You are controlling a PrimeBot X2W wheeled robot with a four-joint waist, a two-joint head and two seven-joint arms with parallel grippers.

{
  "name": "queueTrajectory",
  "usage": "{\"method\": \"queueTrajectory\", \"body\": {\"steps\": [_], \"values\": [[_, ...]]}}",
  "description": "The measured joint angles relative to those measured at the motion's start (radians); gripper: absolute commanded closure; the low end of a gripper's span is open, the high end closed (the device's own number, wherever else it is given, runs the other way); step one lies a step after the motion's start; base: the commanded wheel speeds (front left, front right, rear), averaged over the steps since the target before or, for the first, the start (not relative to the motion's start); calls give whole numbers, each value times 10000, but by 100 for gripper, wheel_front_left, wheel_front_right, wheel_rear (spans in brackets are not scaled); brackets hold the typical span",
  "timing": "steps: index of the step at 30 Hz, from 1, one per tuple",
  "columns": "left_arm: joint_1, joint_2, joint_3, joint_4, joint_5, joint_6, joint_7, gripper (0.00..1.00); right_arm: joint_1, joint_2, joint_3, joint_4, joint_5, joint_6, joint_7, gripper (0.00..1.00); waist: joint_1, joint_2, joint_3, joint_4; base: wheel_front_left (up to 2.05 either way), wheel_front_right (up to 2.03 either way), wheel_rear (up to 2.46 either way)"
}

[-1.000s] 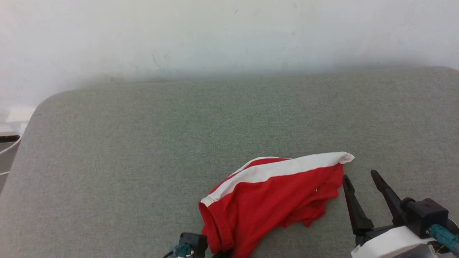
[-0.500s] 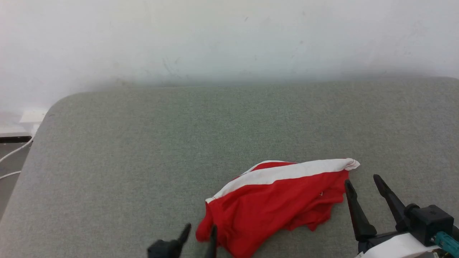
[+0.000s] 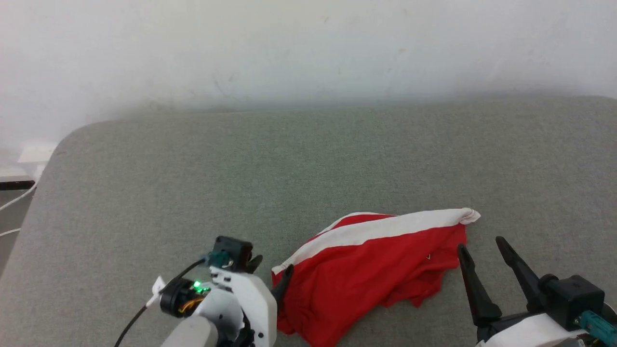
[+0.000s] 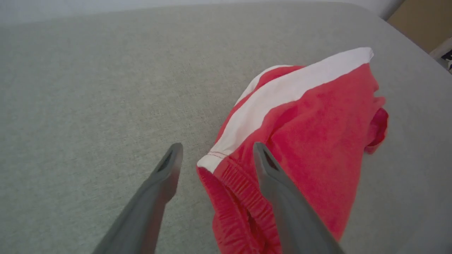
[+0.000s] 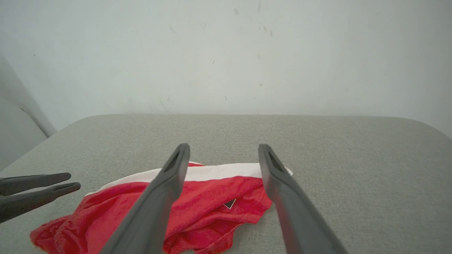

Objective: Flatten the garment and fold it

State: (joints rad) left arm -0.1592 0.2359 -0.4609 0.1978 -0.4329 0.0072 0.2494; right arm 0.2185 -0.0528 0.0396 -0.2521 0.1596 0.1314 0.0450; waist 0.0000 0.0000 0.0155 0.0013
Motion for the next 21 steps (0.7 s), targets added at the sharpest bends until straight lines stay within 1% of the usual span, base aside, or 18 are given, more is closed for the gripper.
{"method": "queueTrajectory", "body": {"steps": [2,4,12,18,19,21], "values": [[-425,8,-169,487,-127,-265,639,0,-24,-2,13,-2,0,0,48,0,0,0,82,-83,0,0,0],[-831,40,-245,949,-134,-430,995,0,-70,-4,17,0,2,0,50,0,0,0,192,-158,0,0,0],[-2034,165,-600,2884,-174,-830,2182,0,-167,-2,119,54,2,0,46,0,1,0,598,-477,0,0,0],[-2812,213,-1312,3544,-115,-1126,3041,0,-301,-2,123,130,12,0,46,0,0,0,822,-646,0,0,0],[-2913,228,-1501,3563,-107,-1135,3231,13,-302,-2,119,138,17,0,46,0,-1,0,846,-659,0,0,0],[-3093,280,-1935,3526,-56,-1175,3490,100,-304,-2,96,171,33,0,46,0,-1,0,877,-673,0,0,0]]}}
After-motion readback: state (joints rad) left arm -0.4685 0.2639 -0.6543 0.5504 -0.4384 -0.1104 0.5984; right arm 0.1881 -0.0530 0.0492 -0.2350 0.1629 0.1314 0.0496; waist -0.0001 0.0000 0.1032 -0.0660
